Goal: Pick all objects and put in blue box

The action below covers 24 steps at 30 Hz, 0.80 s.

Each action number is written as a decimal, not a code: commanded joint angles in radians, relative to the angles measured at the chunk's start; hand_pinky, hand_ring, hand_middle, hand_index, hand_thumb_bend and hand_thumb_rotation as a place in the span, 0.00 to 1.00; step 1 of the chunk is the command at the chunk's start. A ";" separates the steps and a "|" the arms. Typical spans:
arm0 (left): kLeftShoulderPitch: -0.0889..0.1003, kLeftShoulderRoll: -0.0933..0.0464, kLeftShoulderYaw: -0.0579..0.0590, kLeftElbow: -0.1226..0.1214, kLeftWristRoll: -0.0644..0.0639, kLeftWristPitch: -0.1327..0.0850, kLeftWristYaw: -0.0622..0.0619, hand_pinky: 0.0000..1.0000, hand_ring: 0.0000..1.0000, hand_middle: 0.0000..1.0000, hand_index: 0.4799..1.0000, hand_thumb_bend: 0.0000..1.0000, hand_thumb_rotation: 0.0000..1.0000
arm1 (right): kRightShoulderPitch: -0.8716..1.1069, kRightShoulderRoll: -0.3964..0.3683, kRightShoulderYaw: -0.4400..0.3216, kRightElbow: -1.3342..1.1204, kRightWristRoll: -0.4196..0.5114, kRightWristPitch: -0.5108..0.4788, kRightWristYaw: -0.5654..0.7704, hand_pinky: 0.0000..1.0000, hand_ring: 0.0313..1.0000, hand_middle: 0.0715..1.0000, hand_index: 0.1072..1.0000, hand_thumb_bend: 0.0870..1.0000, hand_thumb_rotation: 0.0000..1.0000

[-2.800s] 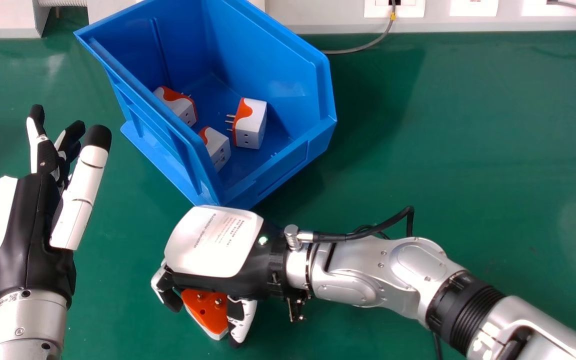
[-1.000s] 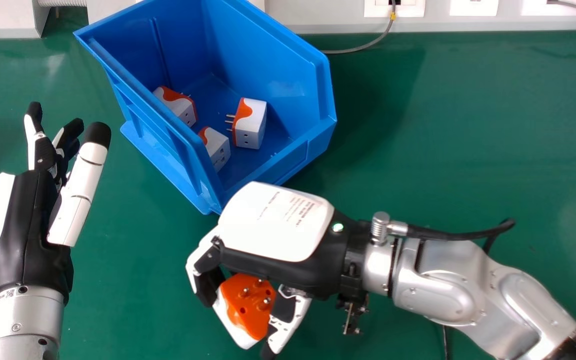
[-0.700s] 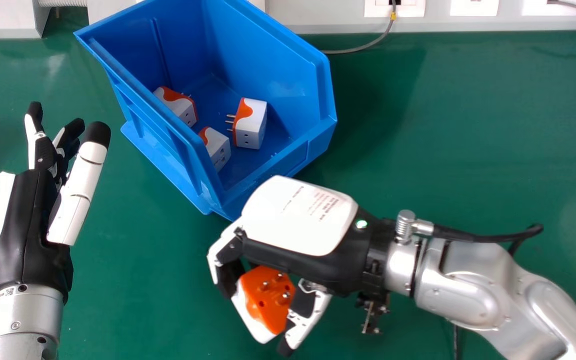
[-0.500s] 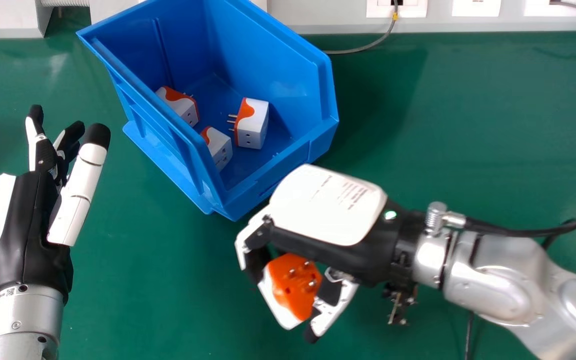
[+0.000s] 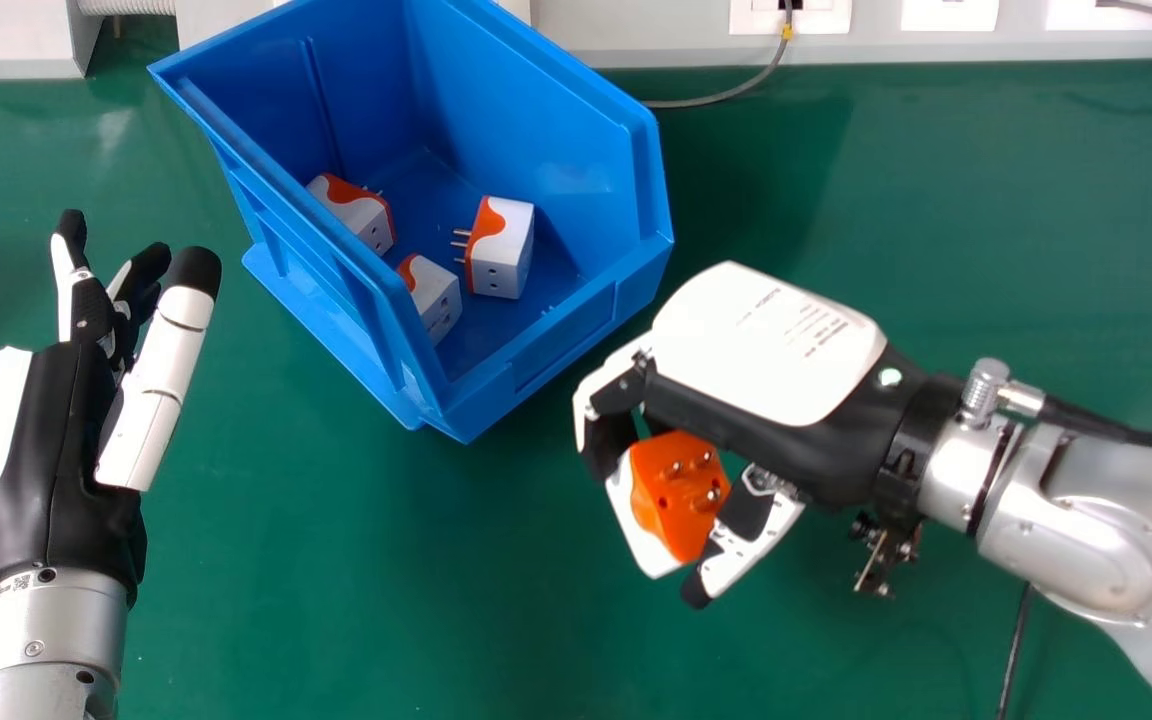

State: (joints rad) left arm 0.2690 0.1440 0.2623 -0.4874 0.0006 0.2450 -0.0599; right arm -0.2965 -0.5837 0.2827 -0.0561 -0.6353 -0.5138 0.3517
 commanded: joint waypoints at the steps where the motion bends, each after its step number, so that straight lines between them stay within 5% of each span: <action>1: -0.012 0.011 0.007 -0.010 -0.001 -0.019 0.003 0.88 0.95 0.94 0.88 0.71 0.83 | -0.057 0.007 -0.031 -0.002 0.007 0.003 -0.033 0.09 0.12 0.37 0.45 0.46 0.00; 12: -0.014 0.014 0.010 0.010 -0.014 -0.035 -0.008 0.88 0.95 0.94 0.88 0.71 0.83 | -0.229 0.139 0.012 0.110 -0.046 0.092 -0.083 0.09 0.11 0.40 0.43 0.46 0.00; 24: -0.003 0.014 0.002 0.008 -0.001 -0.048 -0.008 0.89 0.95 0.94 0.88 0.70 0.82 | -0.458 0.286 0.106 0.386 -0.141 0.121 -0.234 0.17 0.20 0.40 0.45 0.46 0.00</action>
State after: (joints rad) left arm 0.2684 0.1461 0.2613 -0.4644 -0.0007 0.2186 -0.0686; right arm -0.6967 -0.3118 0.3905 0.3202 -0.7729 -0.4001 0.1522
